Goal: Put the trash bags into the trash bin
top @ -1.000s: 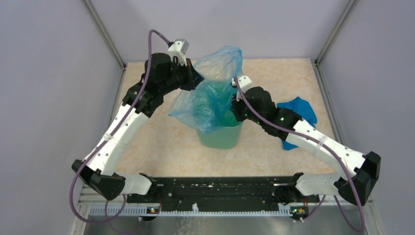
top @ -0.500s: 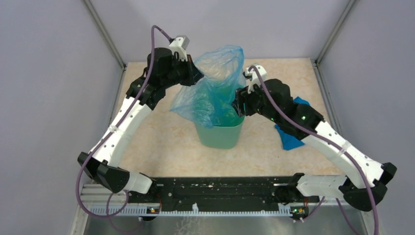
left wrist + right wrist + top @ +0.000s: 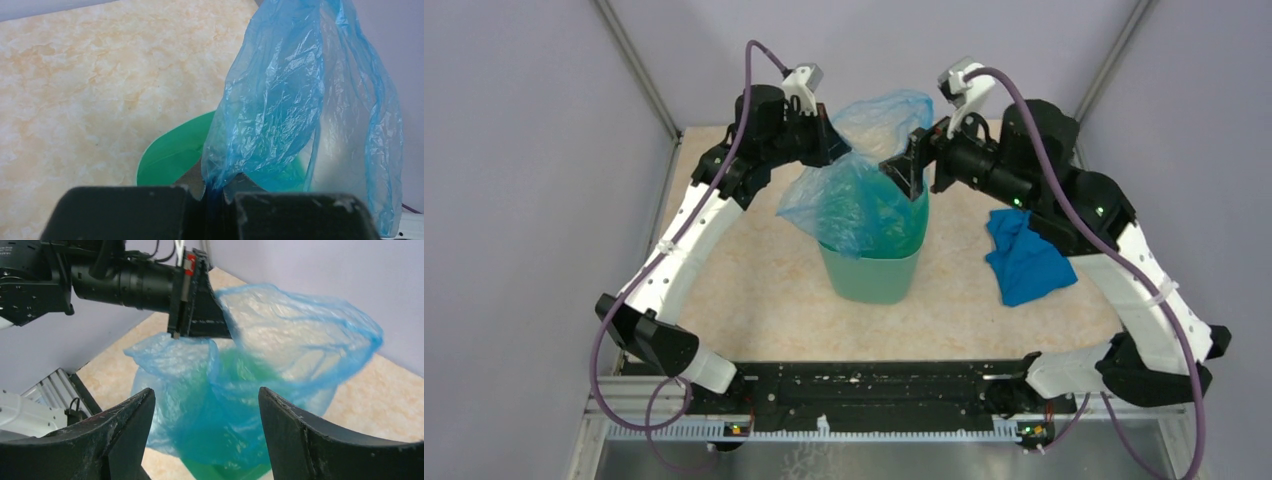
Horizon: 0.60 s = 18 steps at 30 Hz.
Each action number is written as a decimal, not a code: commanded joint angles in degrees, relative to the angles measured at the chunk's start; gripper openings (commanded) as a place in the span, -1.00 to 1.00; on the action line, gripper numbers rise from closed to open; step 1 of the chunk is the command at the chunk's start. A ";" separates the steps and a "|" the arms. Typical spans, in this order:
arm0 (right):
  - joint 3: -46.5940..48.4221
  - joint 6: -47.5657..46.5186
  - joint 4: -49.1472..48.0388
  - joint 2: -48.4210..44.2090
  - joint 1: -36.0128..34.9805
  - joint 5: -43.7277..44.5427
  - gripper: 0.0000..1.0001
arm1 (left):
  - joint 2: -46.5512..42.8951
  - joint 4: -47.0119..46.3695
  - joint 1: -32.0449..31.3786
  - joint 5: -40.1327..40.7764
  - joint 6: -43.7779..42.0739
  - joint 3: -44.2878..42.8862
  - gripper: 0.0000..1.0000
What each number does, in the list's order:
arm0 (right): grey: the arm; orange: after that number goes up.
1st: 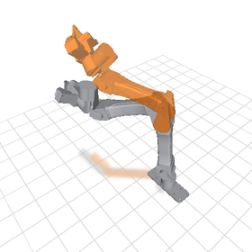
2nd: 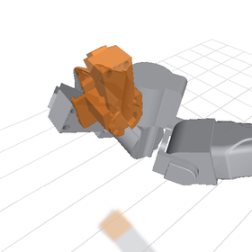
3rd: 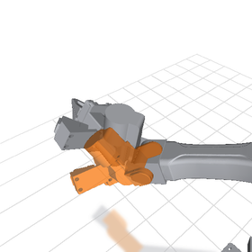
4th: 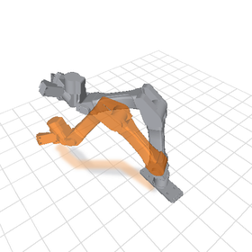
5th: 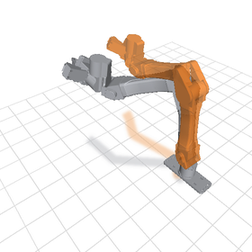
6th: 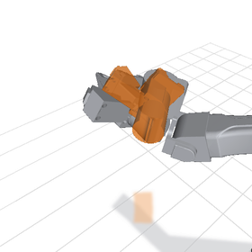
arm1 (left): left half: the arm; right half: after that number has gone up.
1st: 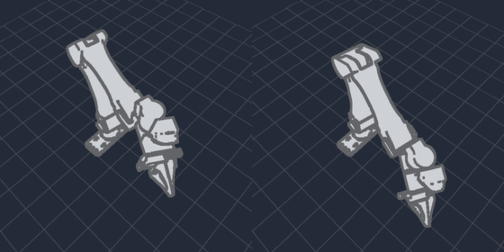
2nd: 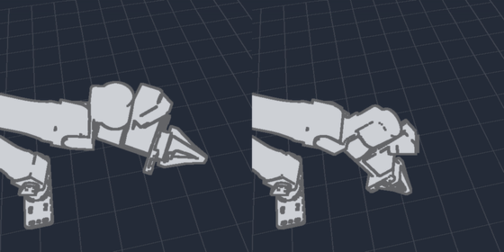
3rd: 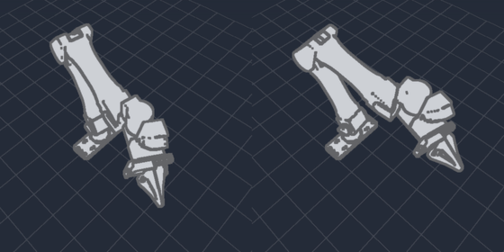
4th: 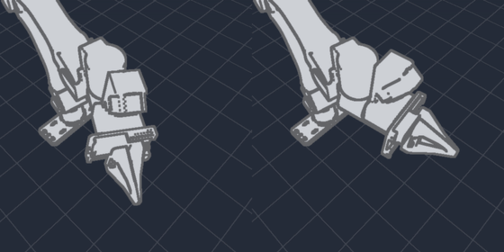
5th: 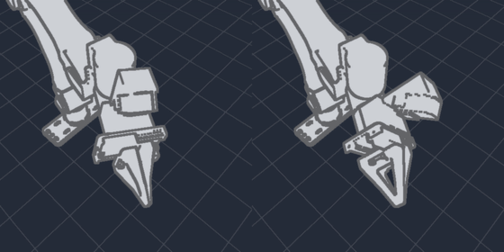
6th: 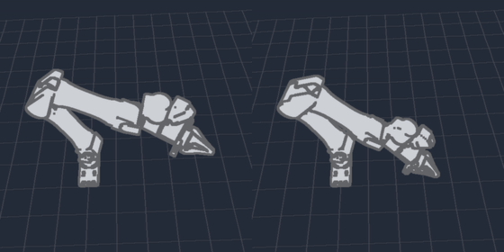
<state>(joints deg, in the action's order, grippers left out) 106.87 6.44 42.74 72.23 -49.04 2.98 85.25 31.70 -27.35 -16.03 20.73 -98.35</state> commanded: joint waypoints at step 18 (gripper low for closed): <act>10.95 -7.56 4.13 16.63 -0.53 -2.65 -0.27 | 0.89 2.92 0.20 -0.14 -2.00 -3.37 -1.00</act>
<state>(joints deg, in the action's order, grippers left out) 119.96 -1.50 49.12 93.78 -49.04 -0.14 87.31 34.68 -27.35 -18.41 19.73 -100.47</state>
